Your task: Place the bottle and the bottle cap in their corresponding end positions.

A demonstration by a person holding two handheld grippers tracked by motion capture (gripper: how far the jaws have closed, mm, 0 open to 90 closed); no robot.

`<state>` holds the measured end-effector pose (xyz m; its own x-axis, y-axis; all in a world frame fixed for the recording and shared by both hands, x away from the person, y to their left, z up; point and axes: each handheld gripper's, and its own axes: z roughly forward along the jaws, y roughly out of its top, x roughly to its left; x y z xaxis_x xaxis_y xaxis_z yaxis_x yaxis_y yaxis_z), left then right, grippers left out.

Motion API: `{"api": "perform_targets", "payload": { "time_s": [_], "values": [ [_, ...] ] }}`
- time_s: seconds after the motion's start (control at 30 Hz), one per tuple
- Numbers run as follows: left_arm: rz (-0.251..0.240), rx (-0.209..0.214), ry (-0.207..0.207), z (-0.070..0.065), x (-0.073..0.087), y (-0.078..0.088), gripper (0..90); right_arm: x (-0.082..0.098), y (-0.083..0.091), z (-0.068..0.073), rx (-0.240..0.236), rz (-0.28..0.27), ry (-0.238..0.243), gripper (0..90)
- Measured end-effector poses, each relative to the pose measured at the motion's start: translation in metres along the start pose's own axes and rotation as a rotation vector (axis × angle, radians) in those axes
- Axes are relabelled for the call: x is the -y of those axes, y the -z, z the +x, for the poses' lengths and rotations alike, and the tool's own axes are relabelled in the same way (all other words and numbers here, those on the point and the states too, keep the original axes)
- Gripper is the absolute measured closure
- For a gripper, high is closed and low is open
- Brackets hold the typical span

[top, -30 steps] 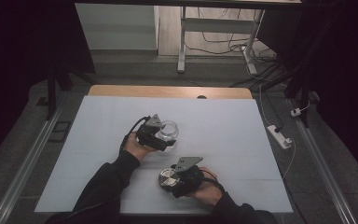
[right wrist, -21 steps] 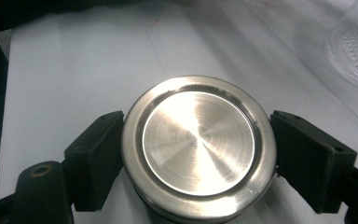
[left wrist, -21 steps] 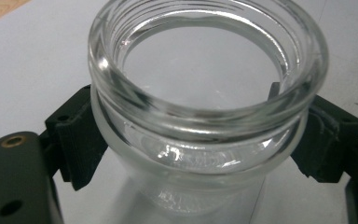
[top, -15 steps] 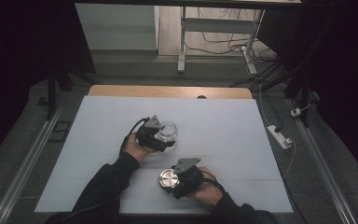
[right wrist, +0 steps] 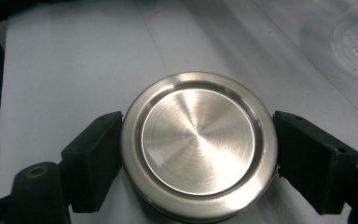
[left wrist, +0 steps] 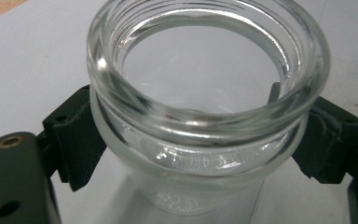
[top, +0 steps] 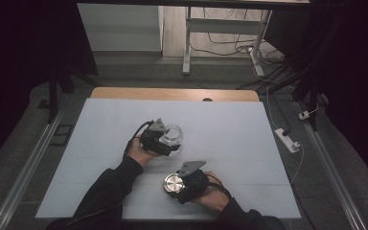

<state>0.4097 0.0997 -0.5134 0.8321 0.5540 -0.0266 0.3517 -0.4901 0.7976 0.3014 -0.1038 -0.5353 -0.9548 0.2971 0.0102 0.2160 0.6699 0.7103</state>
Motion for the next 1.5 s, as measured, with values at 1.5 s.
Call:
{"api": "perform_targets", "payload": {
  "time_s": [1.5],
  "values": [
    [-0.002, 0.032, 0.039, -0.005, 0.001, 0.036, 0.0, -0.011, 0.025, -0.001, 0.005, -0.082, -0.082, 6.4]
  ]
}}
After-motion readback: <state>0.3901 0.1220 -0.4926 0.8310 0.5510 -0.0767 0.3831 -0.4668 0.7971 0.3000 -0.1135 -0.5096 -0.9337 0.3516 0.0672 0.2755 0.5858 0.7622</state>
